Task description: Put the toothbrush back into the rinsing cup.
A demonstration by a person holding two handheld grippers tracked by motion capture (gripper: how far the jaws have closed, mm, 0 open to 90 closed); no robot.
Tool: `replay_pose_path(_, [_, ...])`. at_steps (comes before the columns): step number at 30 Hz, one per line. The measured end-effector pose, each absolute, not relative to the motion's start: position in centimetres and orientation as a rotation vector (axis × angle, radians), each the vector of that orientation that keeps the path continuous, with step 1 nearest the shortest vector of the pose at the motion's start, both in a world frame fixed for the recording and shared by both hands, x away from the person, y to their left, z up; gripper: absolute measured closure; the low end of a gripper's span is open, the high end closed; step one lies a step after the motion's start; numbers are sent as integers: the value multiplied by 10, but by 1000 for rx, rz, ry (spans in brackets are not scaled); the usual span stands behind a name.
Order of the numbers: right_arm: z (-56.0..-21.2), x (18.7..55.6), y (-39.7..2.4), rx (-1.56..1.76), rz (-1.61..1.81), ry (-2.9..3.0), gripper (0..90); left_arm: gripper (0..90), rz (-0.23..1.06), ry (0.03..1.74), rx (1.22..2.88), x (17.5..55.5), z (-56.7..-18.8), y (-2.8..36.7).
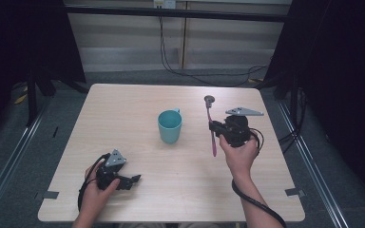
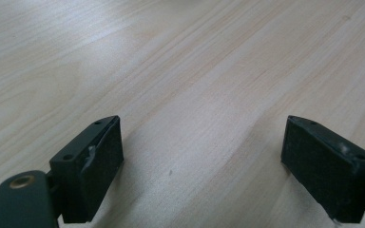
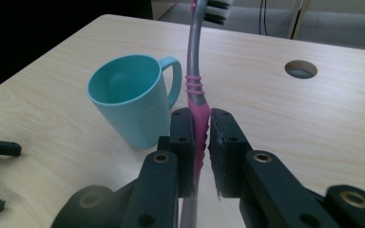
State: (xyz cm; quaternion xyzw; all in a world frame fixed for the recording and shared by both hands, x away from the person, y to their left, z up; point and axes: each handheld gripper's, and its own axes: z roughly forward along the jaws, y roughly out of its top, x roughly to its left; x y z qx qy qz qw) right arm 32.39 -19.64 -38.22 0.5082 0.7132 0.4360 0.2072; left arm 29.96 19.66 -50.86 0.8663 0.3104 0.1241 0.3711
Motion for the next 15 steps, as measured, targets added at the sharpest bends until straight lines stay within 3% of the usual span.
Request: replay_pose_path(15, [-364, 333, -184, 1387, 1284, 1929, 809, 135, 320, 794, 2223, 300, -509, 197])
